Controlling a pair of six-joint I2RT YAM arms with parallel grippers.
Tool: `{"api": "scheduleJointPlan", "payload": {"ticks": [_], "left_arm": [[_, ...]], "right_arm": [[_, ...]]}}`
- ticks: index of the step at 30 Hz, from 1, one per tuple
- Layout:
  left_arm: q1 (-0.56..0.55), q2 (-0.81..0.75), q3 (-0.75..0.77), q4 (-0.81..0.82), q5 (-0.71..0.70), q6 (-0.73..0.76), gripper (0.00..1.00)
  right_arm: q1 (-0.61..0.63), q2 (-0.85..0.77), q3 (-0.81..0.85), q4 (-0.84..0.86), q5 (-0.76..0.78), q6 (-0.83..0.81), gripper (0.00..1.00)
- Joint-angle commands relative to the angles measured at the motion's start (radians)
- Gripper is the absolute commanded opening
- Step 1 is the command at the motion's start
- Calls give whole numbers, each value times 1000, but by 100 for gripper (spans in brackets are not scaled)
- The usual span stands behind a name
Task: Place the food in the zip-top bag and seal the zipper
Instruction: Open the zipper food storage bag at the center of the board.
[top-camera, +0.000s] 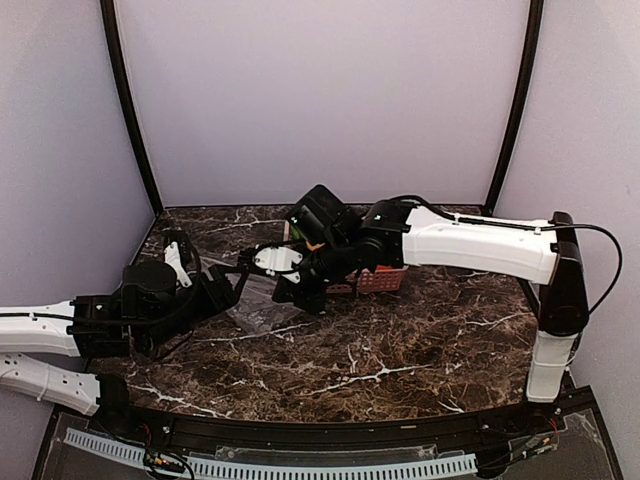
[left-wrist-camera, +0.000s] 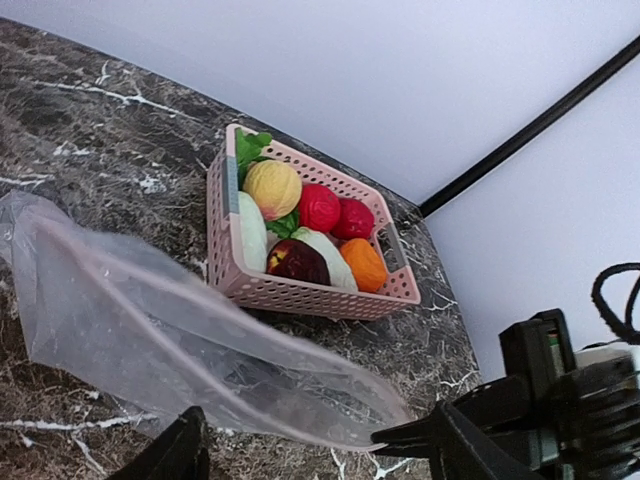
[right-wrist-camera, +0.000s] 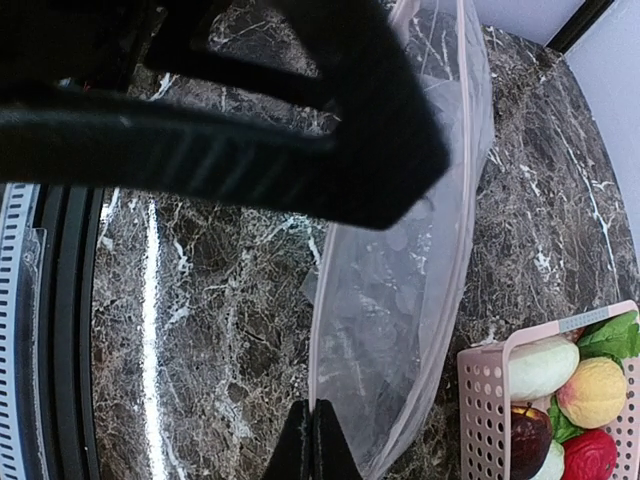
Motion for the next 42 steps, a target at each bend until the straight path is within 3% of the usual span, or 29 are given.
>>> {"api": "scheduleJointPlan", "payload": {"ticks": [1, 18, 27, 42], "left_arm": [[-7, 11, 7, -163, -76, -187, 70], [-18, 87, 31, -65, -77, -191, 64], [-20, 90, 30, 64, 16, -111, 65], [-19, 167, 105, -185, -89, -324, 49]], "right_arm": [[13, 13, 64, 19, 46, 39, 0], [53, 30, 91, 9, 67, 52, 0], [57, 57, 100, 12, 152, 60, 0], [99, 88, 147, 10, 191, 52, 0]]}}
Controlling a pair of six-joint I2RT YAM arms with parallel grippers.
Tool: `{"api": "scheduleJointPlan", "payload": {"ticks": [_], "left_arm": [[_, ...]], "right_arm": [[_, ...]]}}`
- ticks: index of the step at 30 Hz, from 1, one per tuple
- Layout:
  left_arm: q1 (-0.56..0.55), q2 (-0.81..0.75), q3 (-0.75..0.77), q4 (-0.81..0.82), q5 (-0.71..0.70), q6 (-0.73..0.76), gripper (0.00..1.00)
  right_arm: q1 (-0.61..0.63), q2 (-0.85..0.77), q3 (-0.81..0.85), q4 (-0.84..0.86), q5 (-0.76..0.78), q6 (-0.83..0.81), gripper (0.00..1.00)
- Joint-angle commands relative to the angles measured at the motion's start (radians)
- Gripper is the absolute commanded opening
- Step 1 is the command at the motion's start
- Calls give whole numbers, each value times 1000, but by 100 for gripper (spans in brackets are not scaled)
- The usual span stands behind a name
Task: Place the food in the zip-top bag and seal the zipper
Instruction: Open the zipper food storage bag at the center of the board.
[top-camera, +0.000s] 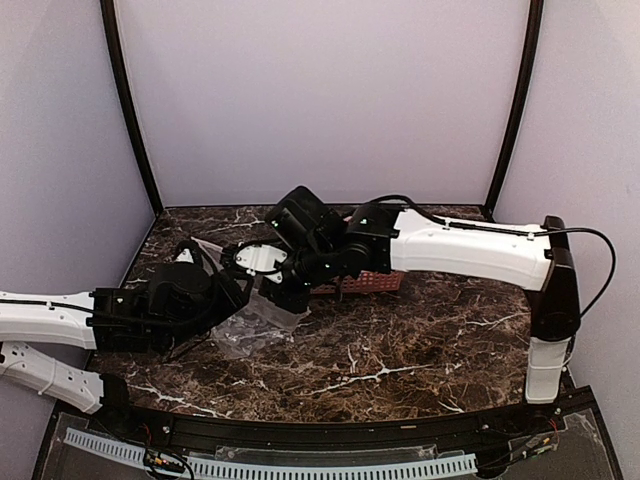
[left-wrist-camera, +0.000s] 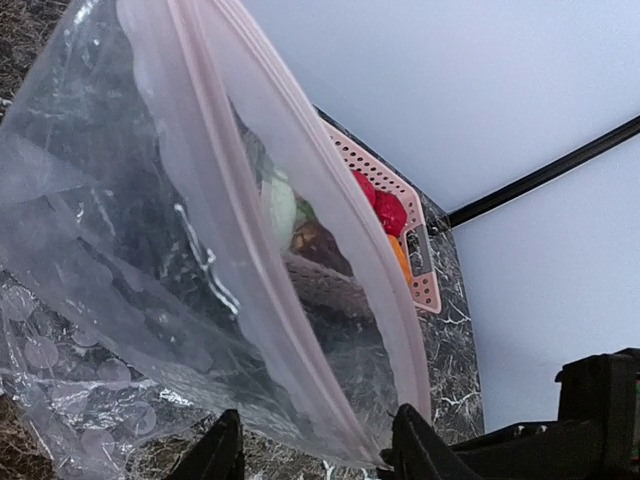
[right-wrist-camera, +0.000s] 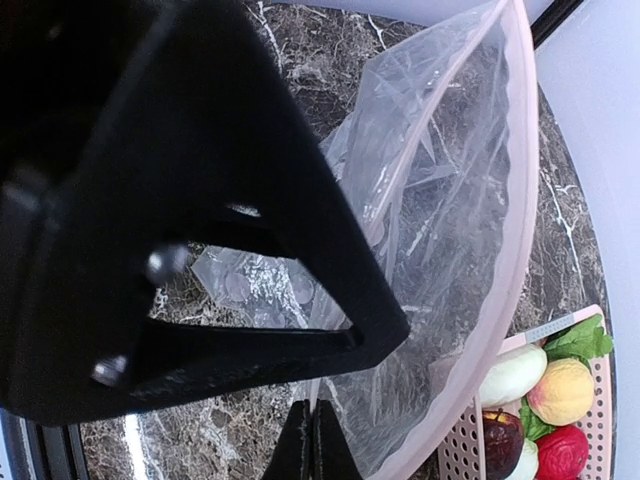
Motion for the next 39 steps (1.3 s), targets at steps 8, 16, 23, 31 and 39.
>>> {"api": "scheduleJointPlan", "payload": {"ticks": [8, 16, 23, 31, 39], "left_arm": [[-2, 30, 46, -133, -56, -85, 41], [-2, -25, 28, -183, -88, -84, 14], [-2, -103, -54, -111, -98, -1, 5], [-2, -122, -72, 23, -26, 291, 3], [-3, -76, -52, 149, 34, 416, 3]], "right_arm": [[67, 84, 88, -5, 101, 1, 1], [68, 61, 69, -19, 48, 5, 16], [57, -22, 67, -68, -40, 34, 50], [3, -35, 103, -37, -41, 64, 56], [-16, 145, 363, -96, 41, 109, 52]]}}
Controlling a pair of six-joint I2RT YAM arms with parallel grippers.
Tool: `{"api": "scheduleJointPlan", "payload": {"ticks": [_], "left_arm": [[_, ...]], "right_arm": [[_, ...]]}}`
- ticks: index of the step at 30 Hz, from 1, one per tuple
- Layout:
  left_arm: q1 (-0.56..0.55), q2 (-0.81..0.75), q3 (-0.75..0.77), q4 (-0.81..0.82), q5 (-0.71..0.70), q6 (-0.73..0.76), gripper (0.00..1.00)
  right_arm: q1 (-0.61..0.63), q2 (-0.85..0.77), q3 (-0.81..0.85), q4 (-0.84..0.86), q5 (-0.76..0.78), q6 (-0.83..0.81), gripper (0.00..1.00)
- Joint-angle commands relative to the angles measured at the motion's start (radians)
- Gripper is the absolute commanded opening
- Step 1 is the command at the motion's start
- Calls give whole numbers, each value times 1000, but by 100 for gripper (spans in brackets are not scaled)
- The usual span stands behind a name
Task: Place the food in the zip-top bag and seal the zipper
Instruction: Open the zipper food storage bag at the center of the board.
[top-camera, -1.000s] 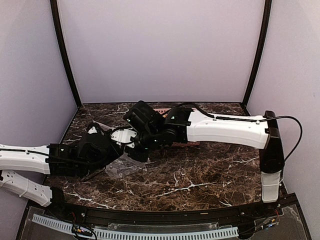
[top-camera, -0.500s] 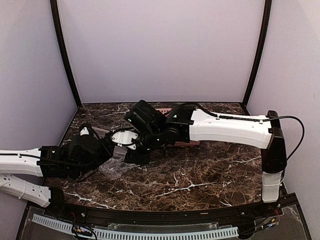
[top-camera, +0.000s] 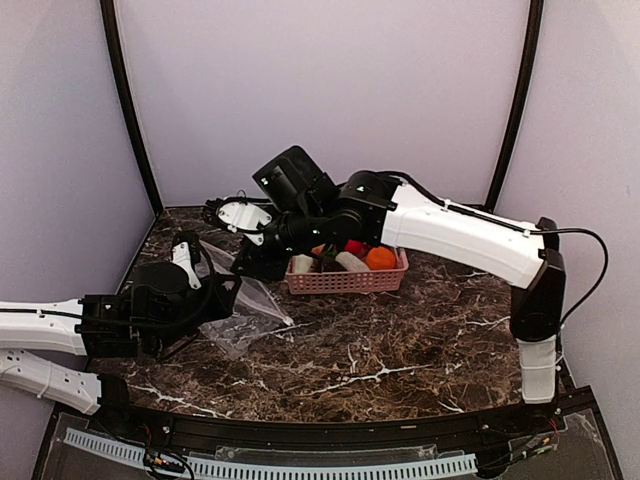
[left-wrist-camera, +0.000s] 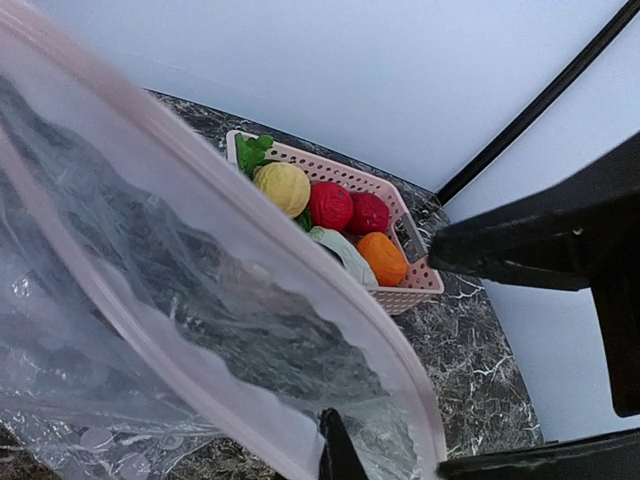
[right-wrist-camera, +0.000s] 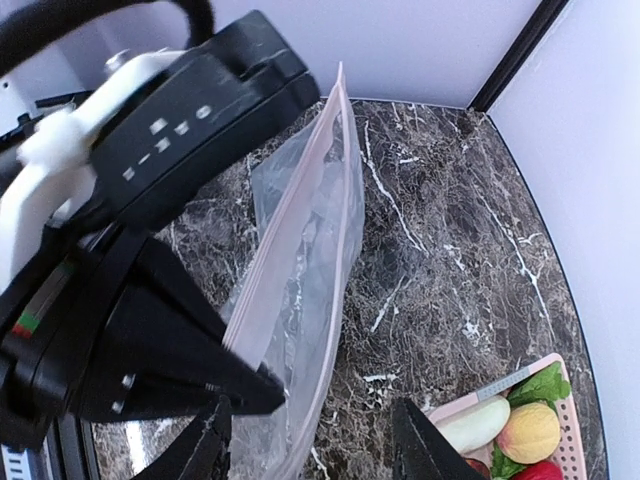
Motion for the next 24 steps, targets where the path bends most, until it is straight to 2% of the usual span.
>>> {"api": "scheduleJointPlan", "payload": {"ticks": [1, 5, 8, 10, 11, 12, 13, 15, 18, 24], "left_arm": [[-3, 10, 7, 66, 33, 84, 3], [-3, 3, -1, 74, 40, 86, 2], [-3, 2, -6, 79, 43, 94, 2], [-3, 3, -6, 71, 29, 83, 2], [-3, 5, 0, 37, 15, 64, 1], [-3, 7, 6, 2, -25, 9, 1], [-3, 9, 18, -72, -47, -30, 1], [-3, 11, 24, -119, -121, -99, 2], [-3, 18, 31, -101, -156, -98, 12], [-3, 80, 90, -103, -203, -76, 18]], "right_arm": [[-17, 69, 73, -26, 63, 48, 50], [-44, 71, 48, -27, 87, 66, 41], [-56, 70, 23, -28, 89, 69, 31], [-61, 72, 8, -25, 108, 76, 15], [-63, 74, 4, -24, 121, 84, 4], [-66, 74, 4, -19, 127, 92, 0], [-66, 71, 5, -15, 125, 99, 0], [-67, 68, 12, -8, 88, 111, 0], [-56, 74, 37, -8, 48, 130, 0], [2, 86, 62, 2, 181, 148, 0]]}}
